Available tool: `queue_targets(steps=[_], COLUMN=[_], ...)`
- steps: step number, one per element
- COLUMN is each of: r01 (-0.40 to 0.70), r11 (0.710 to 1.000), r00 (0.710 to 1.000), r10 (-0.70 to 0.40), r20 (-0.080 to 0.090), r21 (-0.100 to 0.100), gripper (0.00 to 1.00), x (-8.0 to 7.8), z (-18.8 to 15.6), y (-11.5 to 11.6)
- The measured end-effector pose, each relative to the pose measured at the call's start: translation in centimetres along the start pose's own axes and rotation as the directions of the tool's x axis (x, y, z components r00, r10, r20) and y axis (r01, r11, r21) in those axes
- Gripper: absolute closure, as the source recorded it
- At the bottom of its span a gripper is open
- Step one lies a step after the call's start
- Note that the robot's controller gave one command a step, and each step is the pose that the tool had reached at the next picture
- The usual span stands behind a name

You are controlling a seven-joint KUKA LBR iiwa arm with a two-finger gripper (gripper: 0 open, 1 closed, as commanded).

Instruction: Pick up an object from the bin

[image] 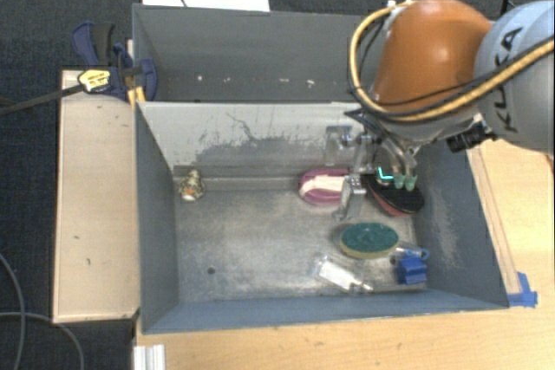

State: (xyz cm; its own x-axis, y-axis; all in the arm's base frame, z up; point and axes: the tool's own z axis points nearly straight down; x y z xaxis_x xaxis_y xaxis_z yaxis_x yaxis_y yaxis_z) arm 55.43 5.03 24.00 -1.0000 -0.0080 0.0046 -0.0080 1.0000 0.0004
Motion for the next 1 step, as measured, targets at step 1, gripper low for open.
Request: queue_targets(steps=[1], r01=[-0.002], r11=[1.0], r00=[1.0], r10=[0.002], r20=[-0.002], r21=[0.002], gripper=[0.0], x=[3.34], z=[10.82], y=[-6.75])
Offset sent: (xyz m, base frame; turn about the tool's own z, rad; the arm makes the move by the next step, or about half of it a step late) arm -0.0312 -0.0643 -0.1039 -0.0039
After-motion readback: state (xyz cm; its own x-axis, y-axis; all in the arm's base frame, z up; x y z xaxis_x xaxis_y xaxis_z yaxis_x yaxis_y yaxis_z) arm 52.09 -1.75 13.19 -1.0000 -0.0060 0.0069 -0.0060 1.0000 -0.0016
